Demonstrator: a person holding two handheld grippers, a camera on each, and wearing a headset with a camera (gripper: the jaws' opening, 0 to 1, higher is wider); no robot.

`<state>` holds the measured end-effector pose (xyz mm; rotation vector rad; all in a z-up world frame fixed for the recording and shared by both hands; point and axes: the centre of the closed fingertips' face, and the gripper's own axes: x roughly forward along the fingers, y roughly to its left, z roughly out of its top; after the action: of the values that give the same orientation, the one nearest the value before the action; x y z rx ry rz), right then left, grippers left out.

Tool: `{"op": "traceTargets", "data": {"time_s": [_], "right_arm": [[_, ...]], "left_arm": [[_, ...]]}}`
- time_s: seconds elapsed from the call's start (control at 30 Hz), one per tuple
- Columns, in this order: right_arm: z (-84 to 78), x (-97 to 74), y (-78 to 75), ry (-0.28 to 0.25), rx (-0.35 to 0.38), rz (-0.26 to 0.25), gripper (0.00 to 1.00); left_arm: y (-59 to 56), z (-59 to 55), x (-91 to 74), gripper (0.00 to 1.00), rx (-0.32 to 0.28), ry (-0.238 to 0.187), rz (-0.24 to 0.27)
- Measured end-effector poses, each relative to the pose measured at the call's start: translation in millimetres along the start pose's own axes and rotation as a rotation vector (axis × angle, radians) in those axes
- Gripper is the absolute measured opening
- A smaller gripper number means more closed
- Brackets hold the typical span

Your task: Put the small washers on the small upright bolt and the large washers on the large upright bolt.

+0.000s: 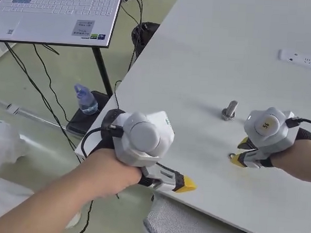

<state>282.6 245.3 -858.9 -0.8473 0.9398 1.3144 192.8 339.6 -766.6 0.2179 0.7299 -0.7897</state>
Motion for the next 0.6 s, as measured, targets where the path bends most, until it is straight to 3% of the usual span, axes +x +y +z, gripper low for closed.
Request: {"op": "traceTargets", "data": {"time_s": [0.37,0.6], "right_arm": [[-7.5,7.1,1.1,0.005,0.003,-0.017,0.26],[-3.5,8.3,-0.4,0.002,-0.006,-0.032,0.25]], "left_arm": [[-2.5,-2.0,2.8,0.76,0.0,0.009,-0.011],[0.2,-4.3,1.4,0.75,-0.002,0.013,-0.01]]}}
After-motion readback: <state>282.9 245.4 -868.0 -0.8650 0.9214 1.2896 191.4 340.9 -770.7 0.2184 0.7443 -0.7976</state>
